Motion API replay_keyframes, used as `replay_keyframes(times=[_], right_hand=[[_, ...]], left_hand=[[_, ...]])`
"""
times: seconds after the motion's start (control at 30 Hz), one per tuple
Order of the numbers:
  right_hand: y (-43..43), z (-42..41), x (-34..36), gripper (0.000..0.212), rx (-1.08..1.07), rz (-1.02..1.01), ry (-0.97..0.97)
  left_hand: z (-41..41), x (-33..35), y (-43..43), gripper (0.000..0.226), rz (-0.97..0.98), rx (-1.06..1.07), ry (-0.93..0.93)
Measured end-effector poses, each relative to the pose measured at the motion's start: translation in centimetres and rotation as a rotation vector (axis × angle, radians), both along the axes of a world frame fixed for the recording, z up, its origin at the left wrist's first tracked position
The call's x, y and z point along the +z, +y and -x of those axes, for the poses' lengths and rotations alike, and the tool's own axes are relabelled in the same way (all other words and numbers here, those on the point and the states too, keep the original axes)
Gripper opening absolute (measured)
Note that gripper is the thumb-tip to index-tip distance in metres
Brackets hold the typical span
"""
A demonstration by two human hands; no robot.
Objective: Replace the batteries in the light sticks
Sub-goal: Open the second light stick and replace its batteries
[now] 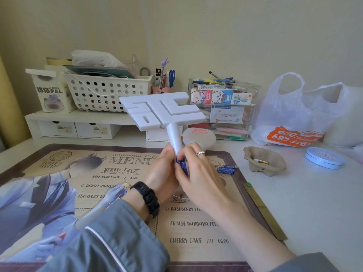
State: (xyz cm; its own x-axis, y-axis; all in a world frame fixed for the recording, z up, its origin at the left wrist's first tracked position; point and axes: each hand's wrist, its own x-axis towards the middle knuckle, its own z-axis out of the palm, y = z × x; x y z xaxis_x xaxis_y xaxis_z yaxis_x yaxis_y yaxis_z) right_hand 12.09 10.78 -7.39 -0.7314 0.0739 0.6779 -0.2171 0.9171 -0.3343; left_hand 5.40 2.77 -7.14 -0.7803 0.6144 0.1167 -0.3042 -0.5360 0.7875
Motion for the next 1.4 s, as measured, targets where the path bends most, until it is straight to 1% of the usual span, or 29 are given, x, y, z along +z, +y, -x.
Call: replay_keyframes(times=[0.17,0.3,0.47,0.57,0.7,0.83,1.03,1.27,1.4], right_hand=[[-0.1,-0.1,-0.2,0.015,-0.038,-0.085,-0.019],[-0.2,0.1,-0.2,0.012,-0.029,-0.086,-0.016],[-0.3,0.5,-0.3,0.01,-0.026,-0.047,0.036],[-0.3,0.6,-0.2,0.009,-0.026,-0.047,0.033],[-0.4,0.8,-0.2,0.011,-0.038,-0.078,0.02],[-0.3,0.9,-0.4,0.012,-0.043,-0.093,0.009],[-0.5,0.9,-0.5,0.012,-0.054,-0.12,0.04],[-0.5,0.8,-0.4,0.008,-0.043,-0.053,0.084],[-0.5,0.8,-0.3,0.007,-0.033,-0.131,0.109]], left_hand=[[0.2,0.0,0.0,0.029,0.011,0.031,-0.016],[0.3,-0.1,0.0,0.027,-0.003,0.035,-0.041],[0.2,-0.2,0.0,0.027,-0.012,0.044,-0.019],[0.1,-0.3,0.1,0.028,-0.016,0.037,-0.007],[0.0,-0.3,0.2,0.027,-0.031,0.03,-0.024],[-0.1,-0.4,0.3,0.025,0.007,0.059,-0.005],[-0.1,-0.5,0.3,0.021,0.017,0.073,-0.025],[0.1,-0.2,0.4,0.025,0.003,0.114,-0.052],[0.0,-0.1,0.4,0.023,-0.022,0.126,-0.071]])
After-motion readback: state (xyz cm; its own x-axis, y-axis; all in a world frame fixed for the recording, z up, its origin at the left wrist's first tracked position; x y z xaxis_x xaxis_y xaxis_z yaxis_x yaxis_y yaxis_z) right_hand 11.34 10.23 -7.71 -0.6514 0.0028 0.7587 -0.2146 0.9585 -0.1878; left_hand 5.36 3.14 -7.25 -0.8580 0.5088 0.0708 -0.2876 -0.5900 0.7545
